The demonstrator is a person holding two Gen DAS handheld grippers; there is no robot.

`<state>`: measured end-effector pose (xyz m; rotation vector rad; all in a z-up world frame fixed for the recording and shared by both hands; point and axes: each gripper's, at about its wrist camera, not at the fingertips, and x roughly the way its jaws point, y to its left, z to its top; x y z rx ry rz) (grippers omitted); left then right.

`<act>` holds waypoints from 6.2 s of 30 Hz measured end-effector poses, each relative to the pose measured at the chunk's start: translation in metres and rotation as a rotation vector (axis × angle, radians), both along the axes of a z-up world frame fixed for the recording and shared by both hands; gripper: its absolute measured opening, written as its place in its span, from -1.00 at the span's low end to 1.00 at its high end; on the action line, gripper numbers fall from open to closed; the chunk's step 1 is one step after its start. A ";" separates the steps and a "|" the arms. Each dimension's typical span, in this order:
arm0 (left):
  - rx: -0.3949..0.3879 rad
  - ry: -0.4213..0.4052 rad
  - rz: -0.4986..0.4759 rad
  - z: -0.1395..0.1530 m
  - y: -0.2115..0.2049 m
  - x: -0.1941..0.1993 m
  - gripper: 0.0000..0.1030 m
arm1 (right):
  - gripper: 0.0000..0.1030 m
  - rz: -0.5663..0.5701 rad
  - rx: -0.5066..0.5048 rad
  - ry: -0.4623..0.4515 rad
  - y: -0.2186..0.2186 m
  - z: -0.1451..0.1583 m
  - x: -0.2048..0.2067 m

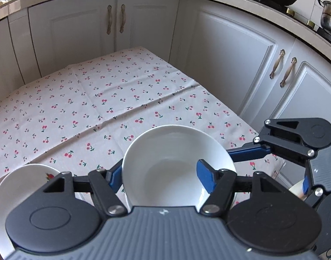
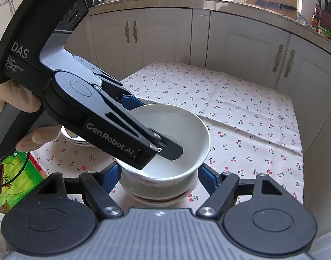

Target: Organize plates and bowls

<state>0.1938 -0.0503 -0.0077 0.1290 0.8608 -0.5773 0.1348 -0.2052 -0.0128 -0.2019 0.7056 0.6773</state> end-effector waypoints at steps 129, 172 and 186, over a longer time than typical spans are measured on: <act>0.067 -0.054 -0.490 -0.055 0.026 -0.011 0.57 | 0.59 0.555 -0.267 0.019 0.020 -0.040 0.052; 0.119 -0.106 -0.250 -0.047 0.183 -0.003 0.57 | 0.59 0.748 -0.323 -0.041 0.189 -0.024 0.093; 0.091 -0.092 -0.240 -0.051 0.187 -0.001 0.57 | 0.59 0.741 -0.314 -0.027 0.191 -0.027 0.096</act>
